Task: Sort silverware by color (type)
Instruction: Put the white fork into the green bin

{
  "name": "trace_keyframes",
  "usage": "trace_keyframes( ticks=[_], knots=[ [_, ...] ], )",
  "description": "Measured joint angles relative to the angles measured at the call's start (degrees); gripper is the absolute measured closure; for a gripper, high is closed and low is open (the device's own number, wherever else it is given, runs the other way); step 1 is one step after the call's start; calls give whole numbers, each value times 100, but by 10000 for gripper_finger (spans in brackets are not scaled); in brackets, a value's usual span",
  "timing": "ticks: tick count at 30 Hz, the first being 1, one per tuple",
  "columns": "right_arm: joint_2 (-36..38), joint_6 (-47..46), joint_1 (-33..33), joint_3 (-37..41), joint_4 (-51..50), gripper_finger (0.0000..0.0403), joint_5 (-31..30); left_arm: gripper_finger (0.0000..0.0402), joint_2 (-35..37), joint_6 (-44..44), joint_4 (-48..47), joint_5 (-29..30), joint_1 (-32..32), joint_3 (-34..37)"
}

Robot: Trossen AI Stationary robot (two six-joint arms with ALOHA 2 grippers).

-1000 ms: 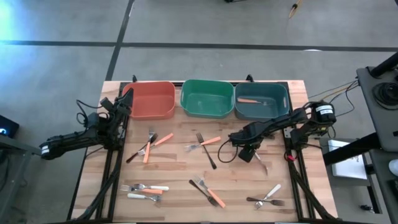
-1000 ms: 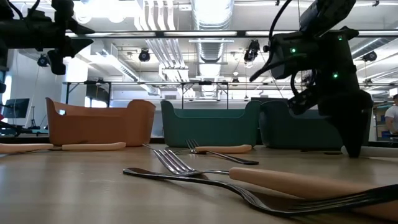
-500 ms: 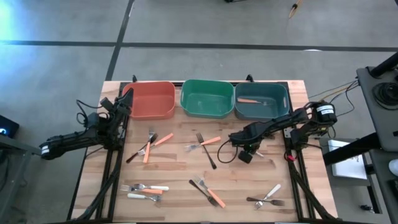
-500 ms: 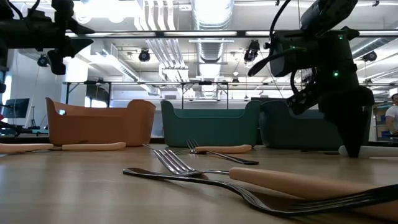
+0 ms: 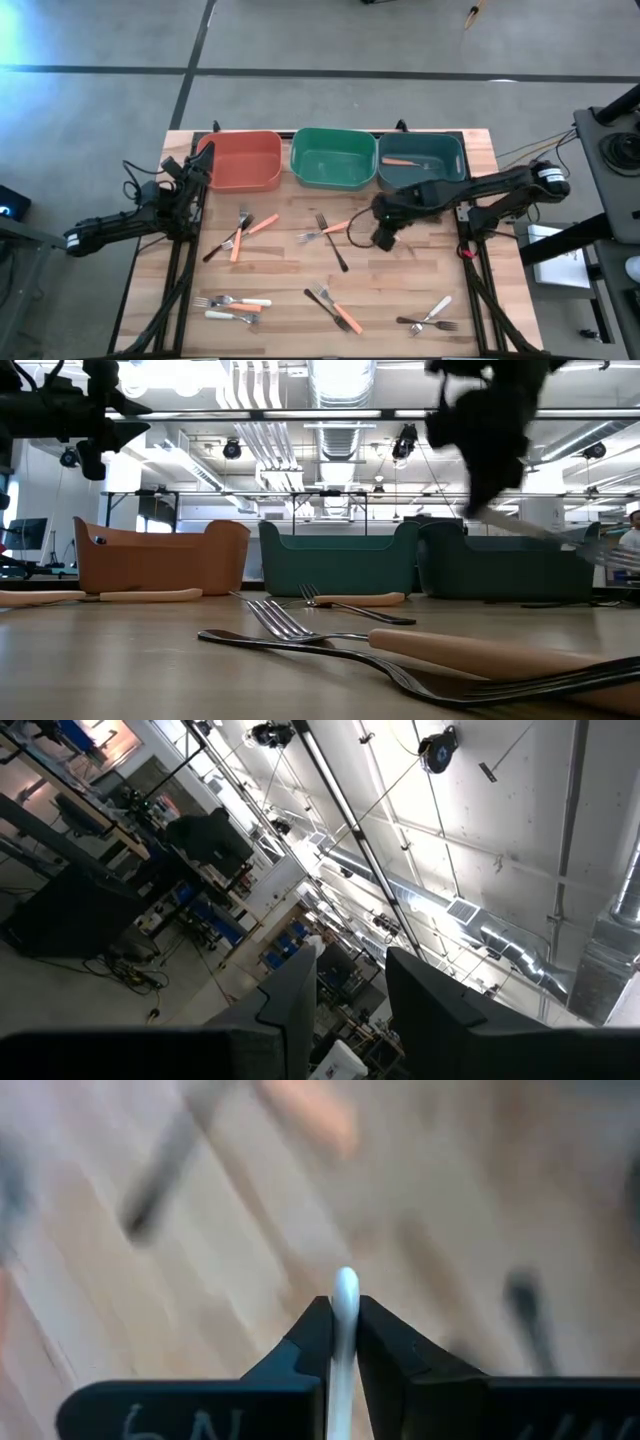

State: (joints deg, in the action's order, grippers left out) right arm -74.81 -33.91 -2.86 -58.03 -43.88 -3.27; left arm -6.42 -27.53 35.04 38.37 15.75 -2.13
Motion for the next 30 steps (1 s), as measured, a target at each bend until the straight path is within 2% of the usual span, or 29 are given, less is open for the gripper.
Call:
trace_keyframes(
  ticks=[7, 10, 13, 16, 23, 30],
  knots=[
    [-107, 1458, 416, -1194, 1225, 382, -1747, 294, 0, 0, 0, 2, -1, 2],
    [-385, 2240, 703, -1681, 1798, 382, -2231, 294, 1, 0, 0, 1, 0, 0],
    [-738, 2869, 1047, -2155, 2319, 382, -2286, 294, 0, 0, -1, 2, 0, 0],
    [-1182, 3343, 1387, -2613, 2337, 383, -2260, 294, 1, 0, -1, 1, 0, 1],
    [-2375, 3760, 2040, -3363, 1723, 383, -2229, 294, 0, 2, -2, 0, 0, 2],
    [-3270, 3757, 2215, -3776, 960, 383, -2170, 294, 1, 0, -2, 2, -2, 2]
  ],
)
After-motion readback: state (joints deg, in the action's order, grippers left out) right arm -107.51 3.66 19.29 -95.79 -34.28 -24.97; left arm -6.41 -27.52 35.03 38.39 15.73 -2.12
